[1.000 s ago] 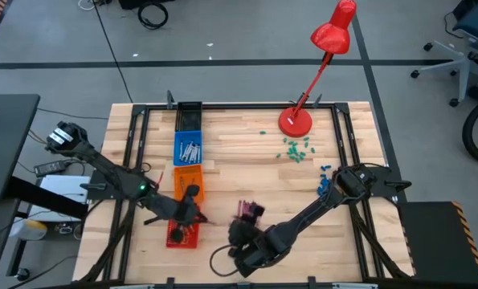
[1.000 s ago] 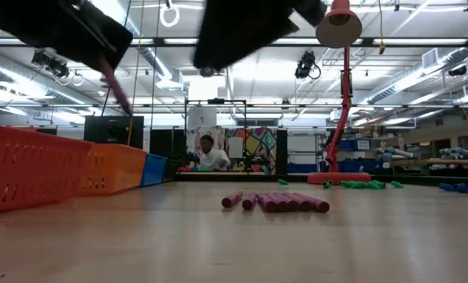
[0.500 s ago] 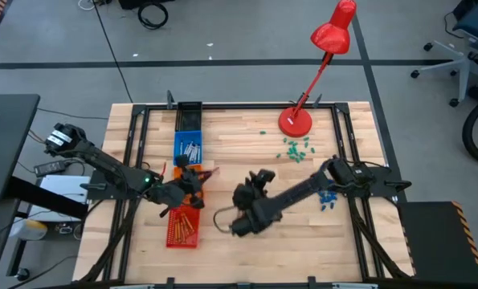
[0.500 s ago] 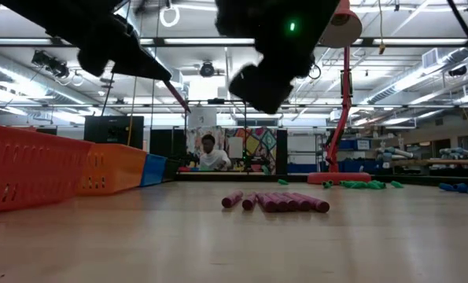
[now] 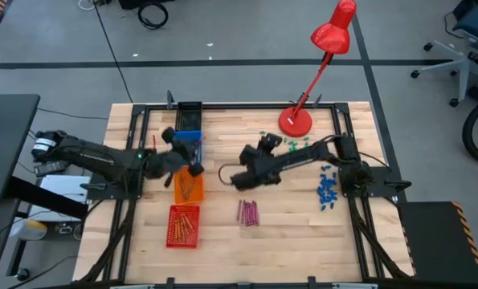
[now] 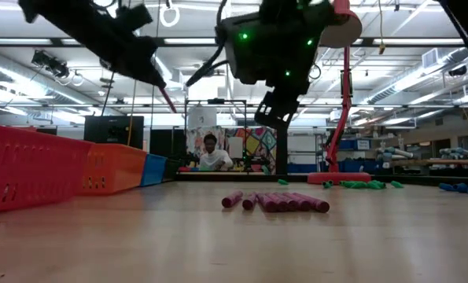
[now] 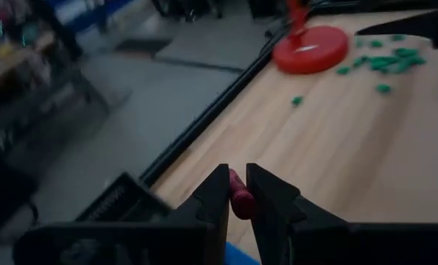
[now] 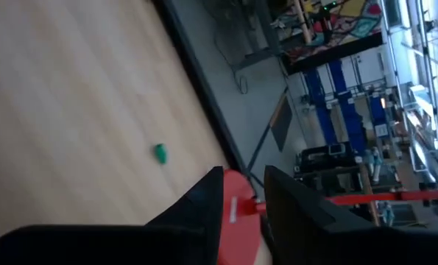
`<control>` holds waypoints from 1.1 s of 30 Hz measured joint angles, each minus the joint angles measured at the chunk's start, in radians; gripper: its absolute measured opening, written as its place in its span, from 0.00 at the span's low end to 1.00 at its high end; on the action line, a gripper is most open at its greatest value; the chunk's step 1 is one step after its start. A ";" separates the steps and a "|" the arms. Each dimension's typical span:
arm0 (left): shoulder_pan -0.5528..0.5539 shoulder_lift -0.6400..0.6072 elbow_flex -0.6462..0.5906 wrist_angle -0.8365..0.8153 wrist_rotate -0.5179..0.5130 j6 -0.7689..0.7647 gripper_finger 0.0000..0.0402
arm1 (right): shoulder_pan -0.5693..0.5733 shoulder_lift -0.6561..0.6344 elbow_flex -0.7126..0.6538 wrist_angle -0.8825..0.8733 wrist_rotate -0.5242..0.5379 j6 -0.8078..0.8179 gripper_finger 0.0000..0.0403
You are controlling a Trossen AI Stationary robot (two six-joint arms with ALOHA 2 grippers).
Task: Sort crayons
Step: Put the pink crayon into the black bin
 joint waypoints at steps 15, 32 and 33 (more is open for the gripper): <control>0.481 0.105 -0.001 0.018 0.121 -0.012 0.14 | -0.299 -0.170 -0.324 0.956 -0.460 -0.860 0.22; 0.778 0.221 0.000 0.130 0.512 -0.020 0.14 | -0.463 -0.284 -0.335 1.113 -1.024 -1.058 0.21; 0.794 0.222 0.000 0.130 0.524 -0.028 0.14 | -0.467 -0.284 -0.335 1.122 -1.024 -1.061 0.21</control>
